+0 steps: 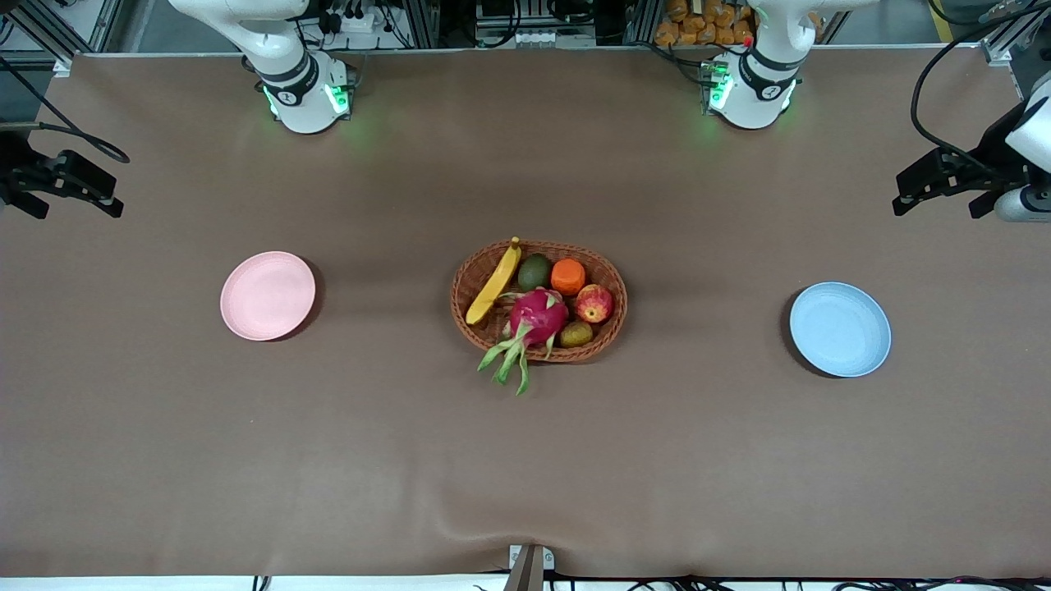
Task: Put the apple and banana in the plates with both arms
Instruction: 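Move the left gripper from rest toward the fruit basket, then lower the left gripper onto the red apple and close it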
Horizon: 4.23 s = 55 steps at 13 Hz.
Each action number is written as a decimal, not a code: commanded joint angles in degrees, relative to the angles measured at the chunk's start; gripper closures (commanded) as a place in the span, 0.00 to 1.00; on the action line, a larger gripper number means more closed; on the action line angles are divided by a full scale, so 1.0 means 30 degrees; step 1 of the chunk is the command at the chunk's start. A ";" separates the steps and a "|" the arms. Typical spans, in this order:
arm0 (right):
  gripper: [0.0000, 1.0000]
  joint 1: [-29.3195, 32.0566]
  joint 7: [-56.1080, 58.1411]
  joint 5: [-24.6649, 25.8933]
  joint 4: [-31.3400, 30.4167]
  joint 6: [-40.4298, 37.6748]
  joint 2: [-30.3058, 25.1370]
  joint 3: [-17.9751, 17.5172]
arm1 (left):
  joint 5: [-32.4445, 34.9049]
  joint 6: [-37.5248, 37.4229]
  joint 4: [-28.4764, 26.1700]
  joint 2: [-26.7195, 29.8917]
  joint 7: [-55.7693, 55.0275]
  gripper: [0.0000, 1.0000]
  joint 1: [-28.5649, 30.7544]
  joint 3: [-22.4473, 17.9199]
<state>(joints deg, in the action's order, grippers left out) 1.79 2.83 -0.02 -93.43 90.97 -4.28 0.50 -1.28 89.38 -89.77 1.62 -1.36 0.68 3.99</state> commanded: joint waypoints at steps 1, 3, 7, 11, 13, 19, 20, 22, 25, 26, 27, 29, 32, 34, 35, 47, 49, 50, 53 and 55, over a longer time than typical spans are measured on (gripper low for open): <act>0.00 0.0078 0.0256 -0.0375 0.0383 -0.0293 0.0139 -0.0226 | 0.0163 -0.0437 0.0627 -0.0248 0.0306 0.00 0.0067 0.0048; 0.00 0.0134 0.0256 -0.0375 0.0383 -0.0294 0.0139 -0.0226 | 0.0251 -0.0437 0.0570 -0.0277 0.0306 0.00 -0.0021 0.0107; 0.00 -0.0012 0.0256 -0.0375 0.0383 -0.0294 0.0197 -0.0226 | -0.0041 -0.0844 -0.0043 -0.0306 0.0336 0.00 -0.0049 0.0195; 0.00 0.0075 0.0256 -0.0375 0.0383 -0.0264 0.0315 -0.0226 | -0.1038 0.0029 -0.0456 -0.2118 -0.1236 0.00 -0.0549 0.1682; 0.00 0.0047 0.0256 -0.0375 0.0383 -0.0235 0.0344 -0.0226 | -0.1009 0.0847 -0.0631 -0.2969 -0.2415 0.00 -0.0549 0.3030; 0.00 -0.0129 0.0256 -0.0375 0.0412 -0.0206 0.0344 -0.0226 | -0.0776 0.4742 -0.0603 -0.6864 -0.5987 0.00 -0.3264 0.4472; 0.00 -0.0100 0.0256 -0.0375 0.0412 -0.0206 0.0344 -0.0226 | -0.0717 0.5706 -0.0661 -0.7333 -0.6776 0.00 -0.3824 0.4443; 0.00 -0.0071 0.0256 -0.0375 0.0412 -0.0235 0.0344 -0.0226 | -0.0687 0.7260 -0.0603 -0.8650 -0.7661 0.00 -0.4413 0.4443; 0.00 0.0017 0.0256 -0.0375 0.0383 -0.0264 0.0373 -0.0226 | -0.0776 0.9664 -0.0603 -1.0146 -0.8914 0.00 -0.5317 0.4472; 0.00 -0.0012 0.0256 -0.0375 0.0383 -0.0264 0.0402 -0.0197 | -0.0746 1.0135 -0.0545 -1.0614 -0.9589 0.00 -0.5817 0.4385; 0.00 -0.0041 0.0256 -0.0375 0.0412 -0.0293 0.0519 -0.0197 | -0.0745 1.0952 -0.0457 -1.1141 -1.0205 0.00 -0.6257 0.4326; 0.00 -0.0012 0.0285 -0.0375 0.0383 -0.0323 0.0607 -0.0197 | -0.0307 1.1983 -0.0515 -1.1759 -1.0562 0.00 -0.6408 0.4326; 0.00 0.0046 0.0315 -0.0346 0.0383 -0.0352 0.0783 -0.0168 | -0.0276 1.2131 -0.0515 -1.2317 -1.0884 0.00 -0.6437 0.4326; 0.00 0.0105 0.0286 -0.0346 0.0383 -0.0440 0.0959 -0.0167 | -0.0247 1.2132 -0.0457 -1.2815 -1.1759 0.00 -0.6932 0.4326; 0.00 0.0076 0.0286 -0.0346 0.0383 -0.0440 0.0930 -0.0167 | -0.0131 1.2132 -0.0427 -1.2874 -1.2489 0.00 -0.7283 0.4297; 0.00 0.0134 0.0315 -0.0375 0.0441 -0.0440 0.0988 -0.0167 | 0.2829 1.2073 -0.0749 -1.3724 -1.2848 0.00 -0.8166 0.4296; 0.00 0.0134 0.0315 -0.0375 0.0441 -0.0440 0.0989 -0.0167 | 0.2829 1.2073 -0.0749 -1.3871 -1.2848 0.00 -0.8166 0.4296; 0.00 0.0134 0.0315 -0.0375 0.0470 -0.0411 0.0989 -0.0167 | 0.2829 1.1986 -0.0749 -1.3871 -1.2848 0.00 -0.8166 0.4296; 0.00 0.0134 0.0315 -0.0375 0.0471 -0.0411 0.0989 -0.0167 | 0.2829 1.1723 -0.0779 -1.3842 -1.2848 0.00 -0.8049 0.4296; 0.00 0.0105 0.0315 -0.0375 0.0470 -0.0411 0.0989 -0.0167 | 0.2858 1.1546 -0.0895 -1.3842 -1.2848 0.00 -0.8107 0.4151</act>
<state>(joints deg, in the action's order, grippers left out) 1.65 2.87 -0.19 -93.40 90.48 -1.91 0.06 5.94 124.75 -92.80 -39.27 -38.77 -23.10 16.88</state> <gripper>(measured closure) 0.000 0.000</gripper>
